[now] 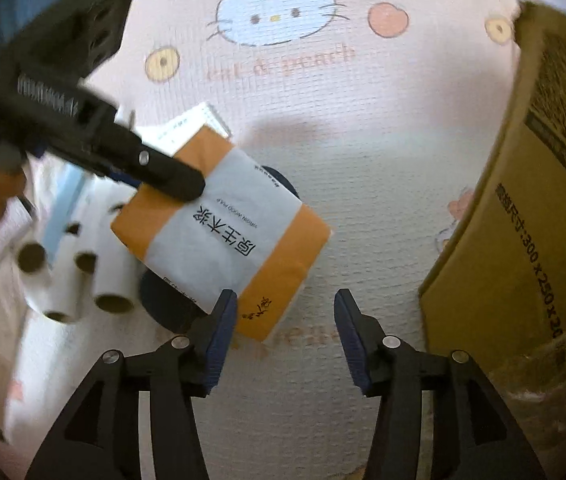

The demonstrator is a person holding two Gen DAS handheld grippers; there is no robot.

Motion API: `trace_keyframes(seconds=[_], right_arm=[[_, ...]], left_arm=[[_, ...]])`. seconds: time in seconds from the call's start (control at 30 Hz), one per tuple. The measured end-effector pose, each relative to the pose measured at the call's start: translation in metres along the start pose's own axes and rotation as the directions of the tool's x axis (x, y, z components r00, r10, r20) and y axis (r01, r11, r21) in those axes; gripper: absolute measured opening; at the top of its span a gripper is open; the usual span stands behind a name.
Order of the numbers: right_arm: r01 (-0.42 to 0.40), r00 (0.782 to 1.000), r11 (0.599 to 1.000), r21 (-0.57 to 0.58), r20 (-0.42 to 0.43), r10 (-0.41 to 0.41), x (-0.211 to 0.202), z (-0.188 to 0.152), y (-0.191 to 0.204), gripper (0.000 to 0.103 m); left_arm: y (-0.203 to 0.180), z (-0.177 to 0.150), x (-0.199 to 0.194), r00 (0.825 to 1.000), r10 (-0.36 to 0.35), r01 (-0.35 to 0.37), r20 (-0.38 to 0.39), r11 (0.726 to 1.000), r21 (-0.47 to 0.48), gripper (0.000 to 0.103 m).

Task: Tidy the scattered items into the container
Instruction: 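Close the left gripper on the tissue pack and lift it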

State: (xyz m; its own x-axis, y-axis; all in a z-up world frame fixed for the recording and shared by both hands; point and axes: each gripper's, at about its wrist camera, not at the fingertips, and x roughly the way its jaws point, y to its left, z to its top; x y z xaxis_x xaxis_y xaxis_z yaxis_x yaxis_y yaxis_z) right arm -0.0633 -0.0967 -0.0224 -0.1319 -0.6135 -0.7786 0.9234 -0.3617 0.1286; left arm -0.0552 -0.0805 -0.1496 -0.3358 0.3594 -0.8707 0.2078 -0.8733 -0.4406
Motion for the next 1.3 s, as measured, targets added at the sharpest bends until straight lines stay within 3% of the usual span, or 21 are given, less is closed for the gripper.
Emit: trace_keyframes(seconds=[0.13, 0.27, 0.53, 0.77, 0.97, 1.3], right_arm=[[-0.137, 0.991, 0.985, 0.108, 0.027, 0.135, -0.012, 0.005, -0.012, 0.053], [-0.195, 0.981, 0.968, 0.157, 0.010, 0.196, -0.005, 0.008, -0.008, 0.053], [-0.221, 0.973, 0.943, 0.248, -0.007, 0.229, 0.007, 0.014, -0.010, 0.055], [-0.230, 0.967, 0.930, 0.287, -0.035, 0.251, 0.015, 0.017, -0.003, 0.057], [-0.253, 0.956, 0.904, 0.345, -0.055, 0.288, 0.021, 0.020, -0.004, 0.061], [-0.201, 0.974, 0.931, 0.306, -0.039, 0.224, 0.005, 0.030, 0.006, 0.060]], left_arm=[[0.003, -0.002, -0.005, 0.999, 0.022, -0.022, 0.031, 1.000, 0.014, 0.044], [0.007, -0.005, -0.006, 0.999, 0.013, -0.013, 0.036, 1.000, 0.006, 0.044], [0.010, -0.003, -0.004, 0.999, -0.008, 0.009, 0.041, 1.000, -0.023, 0.044], [0.011, -0.007, -0.006, 0.998, 0.013, -0.012, 0.058, 1.000, -0.014, 0.044], [0.018, -0.005, -0.001, 0.999, -0.034, 0.035, 0.026, 0.996, -0.079, 0.045], [0.006, -0.002, -0.004, 1.000, -0.025, 0.025, 0.011, 0.998, -0.065, 0.046]])
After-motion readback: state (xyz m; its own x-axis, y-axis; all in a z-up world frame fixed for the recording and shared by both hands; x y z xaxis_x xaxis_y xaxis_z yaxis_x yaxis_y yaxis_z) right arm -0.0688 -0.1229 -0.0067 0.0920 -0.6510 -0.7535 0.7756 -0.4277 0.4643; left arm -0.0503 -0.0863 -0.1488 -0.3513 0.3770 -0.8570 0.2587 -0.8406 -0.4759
